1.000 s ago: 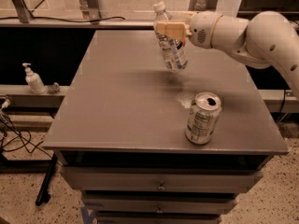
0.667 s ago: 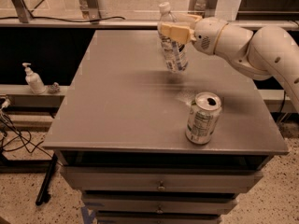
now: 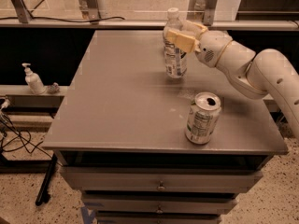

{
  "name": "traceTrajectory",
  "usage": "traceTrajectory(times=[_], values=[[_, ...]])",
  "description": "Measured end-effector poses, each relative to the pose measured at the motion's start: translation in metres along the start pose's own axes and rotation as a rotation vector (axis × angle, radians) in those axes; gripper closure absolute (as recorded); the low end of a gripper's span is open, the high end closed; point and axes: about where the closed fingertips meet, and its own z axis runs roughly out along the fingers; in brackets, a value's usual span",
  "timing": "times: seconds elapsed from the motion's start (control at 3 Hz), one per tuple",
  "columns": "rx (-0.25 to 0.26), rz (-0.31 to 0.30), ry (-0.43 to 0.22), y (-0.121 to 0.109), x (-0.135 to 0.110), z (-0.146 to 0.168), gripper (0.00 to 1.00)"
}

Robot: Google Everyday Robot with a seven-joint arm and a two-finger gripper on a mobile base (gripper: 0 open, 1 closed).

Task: Place blue plastic bottle upright

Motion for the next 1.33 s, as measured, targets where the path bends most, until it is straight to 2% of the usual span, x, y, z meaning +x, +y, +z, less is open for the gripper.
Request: traceTrajectory(times=[0.67, 1.0, 1.33], values=[[0.031, 0.048, -0.011, -0.007, 0.008, -0.015, 1.00], [0.047, 0.078, 0.006, -0.009, 0.014, -0.019, 0.82], [0.060, 0.093, 0.019, -0.009, 0.019, -0.025, 0.59]])
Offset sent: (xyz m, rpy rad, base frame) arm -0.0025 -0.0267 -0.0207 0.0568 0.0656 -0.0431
